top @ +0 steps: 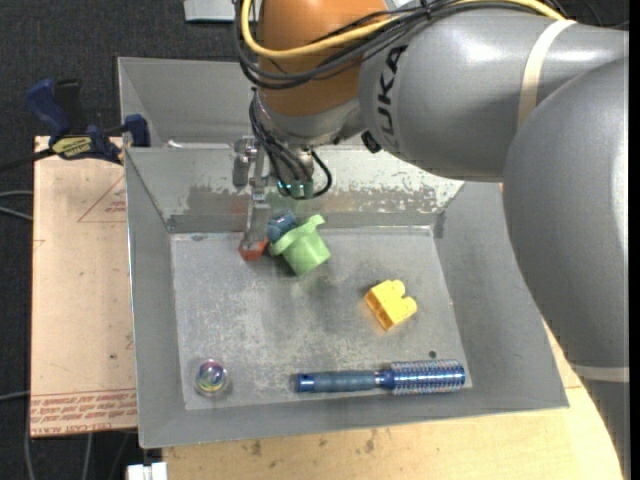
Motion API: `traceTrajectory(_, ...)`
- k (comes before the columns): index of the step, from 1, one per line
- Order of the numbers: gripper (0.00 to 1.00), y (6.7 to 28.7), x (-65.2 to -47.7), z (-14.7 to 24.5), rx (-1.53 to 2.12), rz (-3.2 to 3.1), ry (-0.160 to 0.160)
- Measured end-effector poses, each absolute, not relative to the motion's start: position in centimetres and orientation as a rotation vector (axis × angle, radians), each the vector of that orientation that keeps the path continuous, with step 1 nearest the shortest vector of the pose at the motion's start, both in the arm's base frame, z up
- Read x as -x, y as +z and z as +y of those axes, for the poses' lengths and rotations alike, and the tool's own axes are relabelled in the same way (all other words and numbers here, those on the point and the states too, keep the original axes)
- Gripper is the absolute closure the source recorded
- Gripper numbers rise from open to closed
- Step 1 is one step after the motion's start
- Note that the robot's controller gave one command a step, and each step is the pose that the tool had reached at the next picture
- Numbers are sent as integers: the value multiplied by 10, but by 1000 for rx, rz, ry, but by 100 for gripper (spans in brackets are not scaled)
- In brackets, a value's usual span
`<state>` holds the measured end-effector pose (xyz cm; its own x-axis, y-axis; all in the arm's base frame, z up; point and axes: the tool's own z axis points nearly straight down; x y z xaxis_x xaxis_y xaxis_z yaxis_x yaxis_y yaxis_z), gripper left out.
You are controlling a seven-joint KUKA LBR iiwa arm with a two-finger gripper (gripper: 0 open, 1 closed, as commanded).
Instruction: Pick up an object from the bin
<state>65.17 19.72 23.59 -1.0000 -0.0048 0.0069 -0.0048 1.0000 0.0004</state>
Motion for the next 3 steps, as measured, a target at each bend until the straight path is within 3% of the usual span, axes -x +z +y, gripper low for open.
traceTrajectory(1,0,192,-607,115,-56,-3135,6)
traceTrajectory(2,0,81,-650,77,-397,-3120,-2)
traceTrajectory(3,100,82,-652,77,-394,-3125,-4)
